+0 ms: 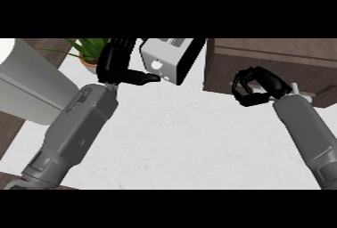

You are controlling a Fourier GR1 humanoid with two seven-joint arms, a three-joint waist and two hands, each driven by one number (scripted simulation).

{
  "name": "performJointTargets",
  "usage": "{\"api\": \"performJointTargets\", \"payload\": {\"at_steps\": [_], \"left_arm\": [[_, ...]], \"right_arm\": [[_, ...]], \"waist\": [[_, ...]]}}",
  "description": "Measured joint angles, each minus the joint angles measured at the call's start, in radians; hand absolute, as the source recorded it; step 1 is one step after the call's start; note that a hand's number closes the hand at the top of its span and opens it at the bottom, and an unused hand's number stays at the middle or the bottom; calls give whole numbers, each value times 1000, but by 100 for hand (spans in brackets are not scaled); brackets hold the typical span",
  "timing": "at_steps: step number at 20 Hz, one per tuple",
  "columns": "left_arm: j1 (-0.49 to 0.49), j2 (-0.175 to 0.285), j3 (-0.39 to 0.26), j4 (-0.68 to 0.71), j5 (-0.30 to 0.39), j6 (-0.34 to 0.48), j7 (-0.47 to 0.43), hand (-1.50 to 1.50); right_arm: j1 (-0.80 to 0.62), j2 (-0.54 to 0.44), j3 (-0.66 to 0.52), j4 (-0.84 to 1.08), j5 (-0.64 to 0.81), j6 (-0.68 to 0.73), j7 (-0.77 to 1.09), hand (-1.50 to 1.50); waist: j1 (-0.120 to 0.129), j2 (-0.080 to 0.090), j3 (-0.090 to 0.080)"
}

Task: Pick up the cup, place it into the drawer and close the drawer

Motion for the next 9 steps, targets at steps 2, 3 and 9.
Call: {"api": "performJointTargets", "payload": {"at_steps": [2, 3, 9], "left_arm": [[8, 0, -2, -7, 2, -10, 2, -150], [11, 1, -4, -10, 3, -15, 4, -150], [35, 5, -6, -27, 8, -39, 3, -150]], "right_arm": [[6, -8, -4, -8, -13, 25, -3, 150], [9, -12, -7, -12, -20, 38, -2, 150], [26, -33, -16, -38, -55, 105, -1, 150]], "waist": [[6, 2, 1], [9, 3, 1], [23, 8, 6]]}}
